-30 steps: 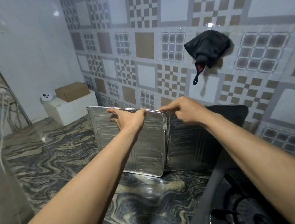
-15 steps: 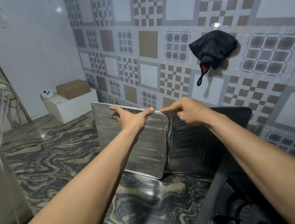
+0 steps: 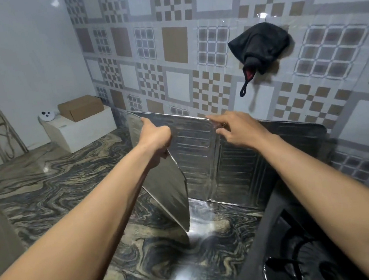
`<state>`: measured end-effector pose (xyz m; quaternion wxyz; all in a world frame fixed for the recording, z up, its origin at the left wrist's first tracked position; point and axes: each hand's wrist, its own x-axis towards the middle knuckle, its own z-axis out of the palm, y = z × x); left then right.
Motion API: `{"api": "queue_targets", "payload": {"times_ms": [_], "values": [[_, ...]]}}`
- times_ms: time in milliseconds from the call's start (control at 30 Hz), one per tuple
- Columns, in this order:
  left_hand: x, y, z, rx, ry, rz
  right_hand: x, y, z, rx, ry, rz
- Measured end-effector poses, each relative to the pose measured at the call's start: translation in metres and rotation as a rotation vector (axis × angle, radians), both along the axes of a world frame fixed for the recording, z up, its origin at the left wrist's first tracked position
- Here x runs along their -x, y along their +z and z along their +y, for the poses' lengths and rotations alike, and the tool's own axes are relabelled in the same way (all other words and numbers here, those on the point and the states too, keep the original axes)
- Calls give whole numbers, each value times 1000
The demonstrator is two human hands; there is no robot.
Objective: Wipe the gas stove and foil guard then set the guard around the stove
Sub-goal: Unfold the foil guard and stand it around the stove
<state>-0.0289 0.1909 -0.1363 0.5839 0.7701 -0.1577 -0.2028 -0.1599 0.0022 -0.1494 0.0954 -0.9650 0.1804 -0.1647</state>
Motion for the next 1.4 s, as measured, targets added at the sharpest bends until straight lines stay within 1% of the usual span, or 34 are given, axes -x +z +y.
{"api": "queue_targets", "payload": {"times_ms": [67, 167, 300, 433, 600, 667, 767, 800, 867, 900, 1033, 1267, 1400], "values": [[-3, -1, 3, -50, -30, -58, 3, -2, -5, 4, -16, -30], [-11, 1, 1, -37, -83, -119, 10, 1, -15, 8, -45, -90], [-12, 3, -9, 17, -144, -74, 27, 9, -37, 63, -107, -71], [-7, 3, -21, 43, -284, -57, 36, 10, -61, 96, -168, 25], [-2, 4, -33, 34, -385, -62, 22, 7, -60, 169, -101, 128], [-3, 3, -36, 17, -417, -62, 17, 0, -59, 194, -81, 129], [-5, 6, -39, -6, -445, -21, 22, -7, -65, 116, -106, 68], [-7, 7, -40, -13, -454, -17, 26, -10, -70, 122, -102, 62], [-9, 9, -43, -47, -488, -12, 41, -9, -77, 189, -100, 72], [-10, 10, -44, -64, -506, -5, 49, -9, -81, 188, -116, 70], [3, 17, -54, -88, -573, -4, 91, -6, -89, 46, -198, 18], [52, 28, -72, -94, -726, 23, 168, 5, -92, 106, -310, 19], [77, 31, -82, -127, -799, 20, 211, 6, -96, 83, -387, 40]]}}
